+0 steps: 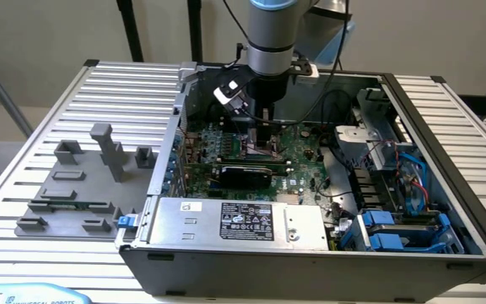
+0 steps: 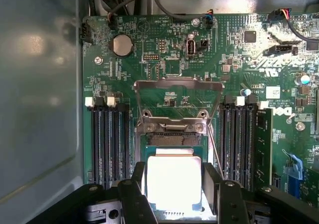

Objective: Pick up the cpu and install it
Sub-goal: 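Place the cpu into insertion slot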

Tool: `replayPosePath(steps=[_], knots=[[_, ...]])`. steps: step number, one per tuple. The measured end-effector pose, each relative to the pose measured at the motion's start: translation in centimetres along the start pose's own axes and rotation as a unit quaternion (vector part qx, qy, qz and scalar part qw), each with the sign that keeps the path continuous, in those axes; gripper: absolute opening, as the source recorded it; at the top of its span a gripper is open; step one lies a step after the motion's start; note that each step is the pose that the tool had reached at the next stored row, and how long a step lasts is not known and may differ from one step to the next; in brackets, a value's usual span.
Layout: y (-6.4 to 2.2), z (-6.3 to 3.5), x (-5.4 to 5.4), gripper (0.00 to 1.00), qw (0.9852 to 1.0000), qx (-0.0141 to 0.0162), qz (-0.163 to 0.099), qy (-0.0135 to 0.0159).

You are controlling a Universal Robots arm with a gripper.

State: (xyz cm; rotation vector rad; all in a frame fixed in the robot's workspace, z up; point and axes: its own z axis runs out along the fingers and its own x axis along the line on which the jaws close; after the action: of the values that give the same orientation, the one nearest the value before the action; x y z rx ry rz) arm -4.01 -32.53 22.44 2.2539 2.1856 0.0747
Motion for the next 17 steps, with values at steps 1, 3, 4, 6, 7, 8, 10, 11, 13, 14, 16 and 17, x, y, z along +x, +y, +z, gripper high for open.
replayPosePath(steps=[1,3,4,6,7,8,10,11,13,14,16,17], knots=[[0.0,0.17,0.0,0.55,1.0,-0.0005,0.0,0.0],[0.0,0.49,0.0,0.55,1.0,-0.0018,0.0,0.0001],[0.0,0.66,0.0,0.55,1.0,-0.0024,-0.001,0.0001],[0.0,0.92,0.0,0.55,1.0,-0.0034,-0.001,0.0001],[-0.01,1.01,0.0,0.55,1.0,-0.0037,-0.001,0.0001],[-0.01,1.09,0.0,0.55,1.0,-0.0039,-0.002,0.0002],[-0.01,1.23,0.0,0.55,1.0,-0.004,-0.002,0.0002],[-0.02,1.29,0.0,0.55,1.0,-0.004,-0.002,0.0002],[-0.02,1.34,0.0,0.55,1.0,-0.004,-0.002,0.0001],[-0.02,1.38,0.0,0.55,1.0,-0.004,-0.002,0.0002],[-0.02,1.48,0.0,0.55,1.0,-0.004,-0.002,0.0002],[-0.03,1.54,0.0,0.55,1.0,-0.004,-0.002,0.0002]])
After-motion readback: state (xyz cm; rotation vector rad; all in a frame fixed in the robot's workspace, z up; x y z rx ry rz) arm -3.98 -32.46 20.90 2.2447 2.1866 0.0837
